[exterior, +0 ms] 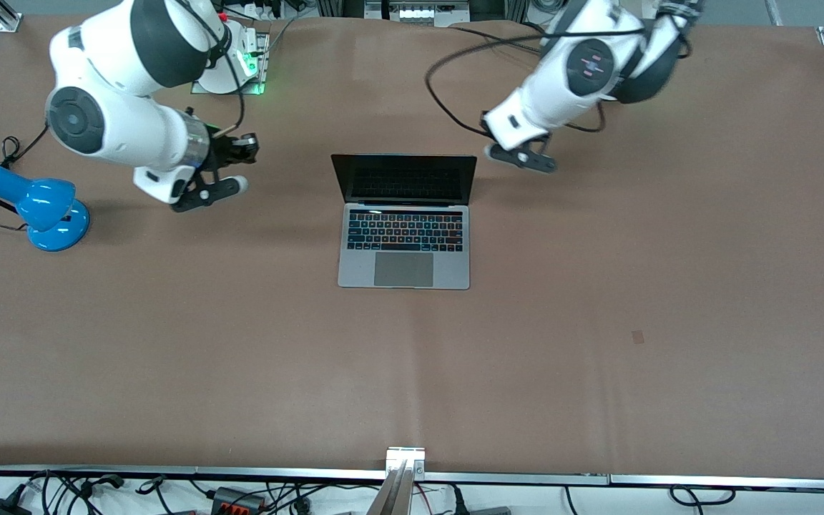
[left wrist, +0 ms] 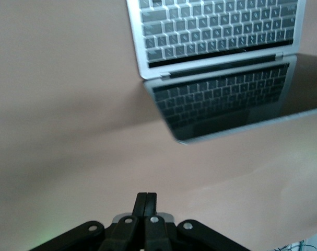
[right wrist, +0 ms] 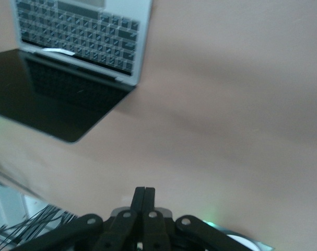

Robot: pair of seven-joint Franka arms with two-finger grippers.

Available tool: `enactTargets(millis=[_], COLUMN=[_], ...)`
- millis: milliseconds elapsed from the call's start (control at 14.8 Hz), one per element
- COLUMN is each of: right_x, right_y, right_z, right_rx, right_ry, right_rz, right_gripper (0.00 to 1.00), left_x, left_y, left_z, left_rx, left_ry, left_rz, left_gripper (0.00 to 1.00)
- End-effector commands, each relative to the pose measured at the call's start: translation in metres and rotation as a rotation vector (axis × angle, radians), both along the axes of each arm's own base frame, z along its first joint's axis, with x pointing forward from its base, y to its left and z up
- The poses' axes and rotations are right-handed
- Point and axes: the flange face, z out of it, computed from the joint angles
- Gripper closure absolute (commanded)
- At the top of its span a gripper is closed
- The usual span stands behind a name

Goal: Close laptop with both arms from behind
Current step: 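Move both grippers toward the laptop screen's back edge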

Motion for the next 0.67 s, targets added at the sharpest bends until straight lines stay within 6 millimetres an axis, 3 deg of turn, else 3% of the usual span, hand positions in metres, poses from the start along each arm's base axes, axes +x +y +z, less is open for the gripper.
enactTargets(millis=[0,202,269,606], right_x=[-0.03,-0.054,-0.06,-0.085], right_y=[0.038,0.077,0.086,0.13], right_z=[-0.011,-0.032,-0.045,-0.066], right_rx=[0.022,0.022,0.009,-0.044], right_ry=[0.021,0.008,-0.003,-0.005], right_rz=[0.028,0.033,0.02,-0.004], right_gripper=[1.0,1.0,1.0,1.0], left_x=[-0.019,-0.029,-0.028,-0.019], left_y=[-0.013,-0.026,-0.027,-0.034], left_z=[-0.005,-0.014,-0.018,-0.045], left_rx=[0.002,-0.011,-0.02,-0.063], left_ry=[-0.014,-0.031,-0.044,-0.034], left_rz=[0.001,-0.019,-0.012,0.013], left_gripper=[1.0,1.0,1.0,1.0])
